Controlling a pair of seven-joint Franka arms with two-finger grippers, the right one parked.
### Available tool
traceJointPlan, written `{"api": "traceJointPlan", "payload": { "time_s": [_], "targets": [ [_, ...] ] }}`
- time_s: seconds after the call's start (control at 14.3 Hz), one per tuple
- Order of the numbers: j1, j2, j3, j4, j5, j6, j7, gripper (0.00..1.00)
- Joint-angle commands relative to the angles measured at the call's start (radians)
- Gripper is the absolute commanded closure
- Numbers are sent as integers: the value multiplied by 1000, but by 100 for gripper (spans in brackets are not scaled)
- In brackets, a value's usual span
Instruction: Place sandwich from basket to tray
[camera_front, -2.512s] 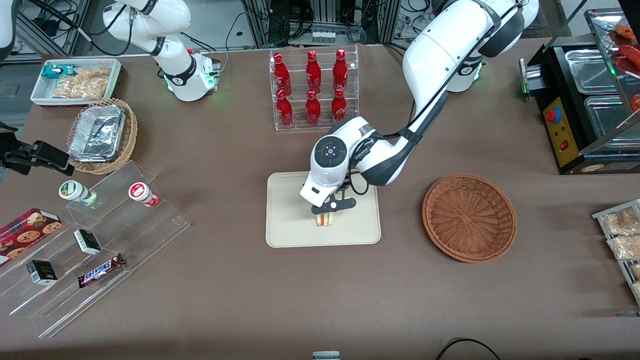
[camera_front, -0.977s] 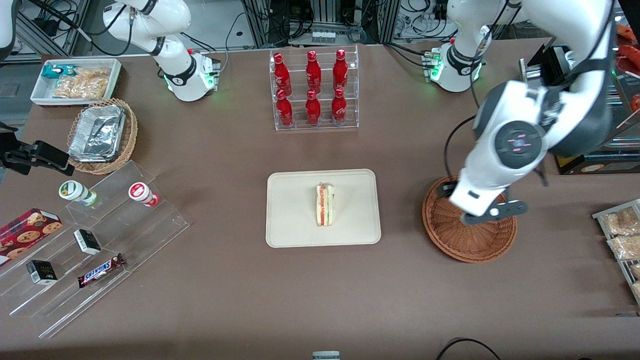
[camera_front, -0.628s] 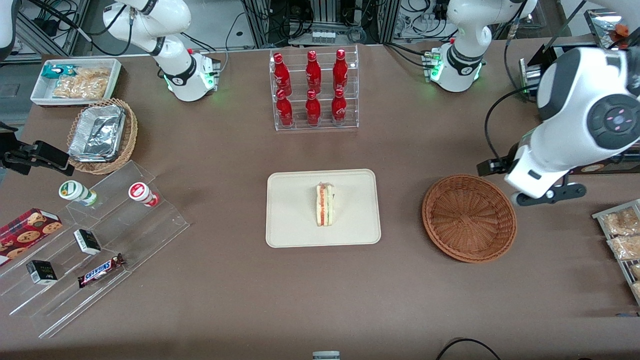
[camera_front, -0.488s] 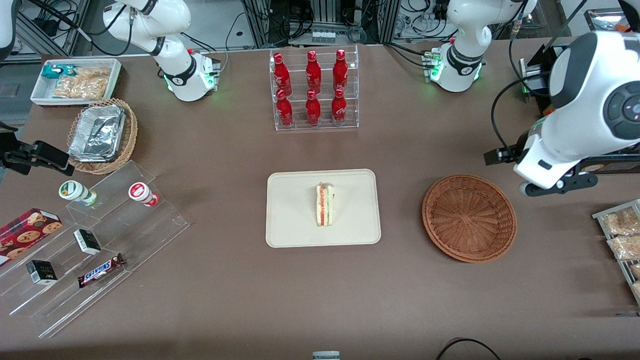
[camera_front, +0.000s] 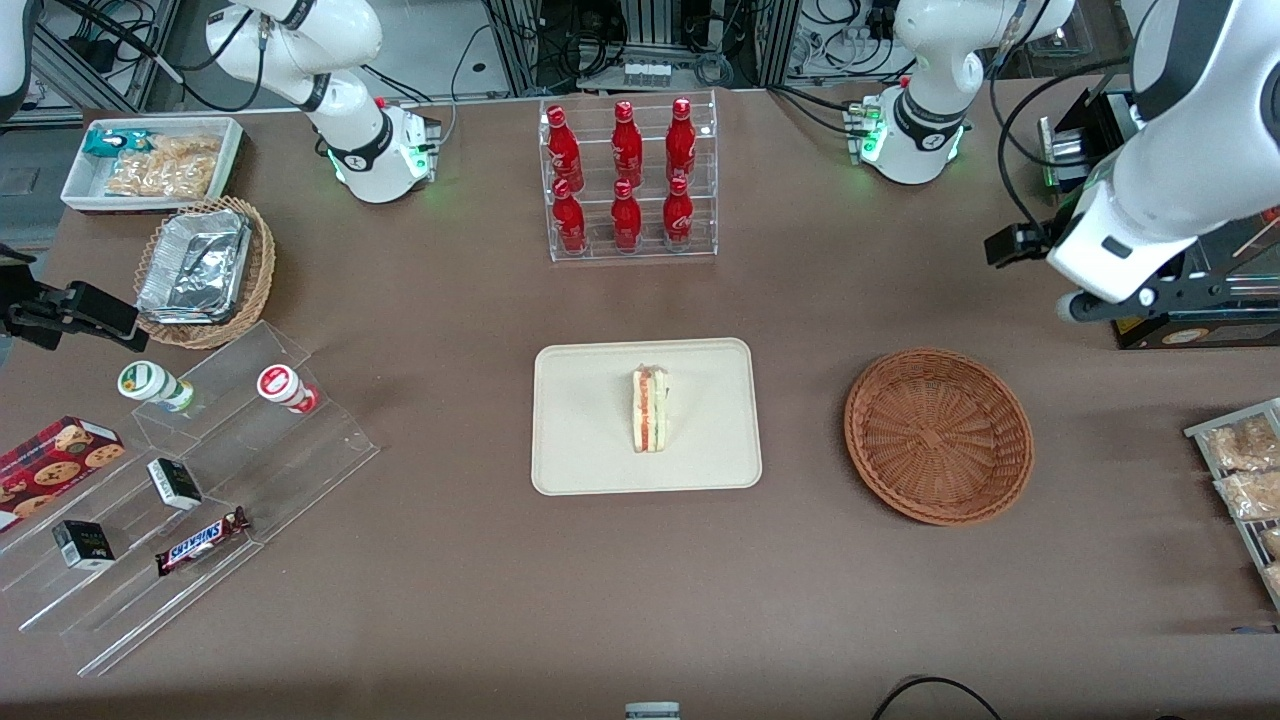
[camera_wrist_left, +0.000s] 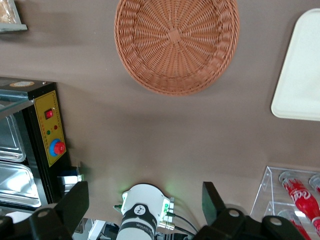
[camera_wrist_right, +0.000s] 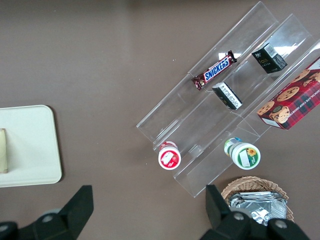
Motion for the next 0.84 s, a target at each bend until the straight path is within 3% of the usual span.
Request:
{"api": "traceJointPlan", "payload": {
  "time_s": [0.0, 0.77],
  "targets": [
    [-51, -79, 65, -57, -65, 1, 21, 0],
    [-43, -37, 66, 2, -76, -6, 28, 0]
  ]
}}
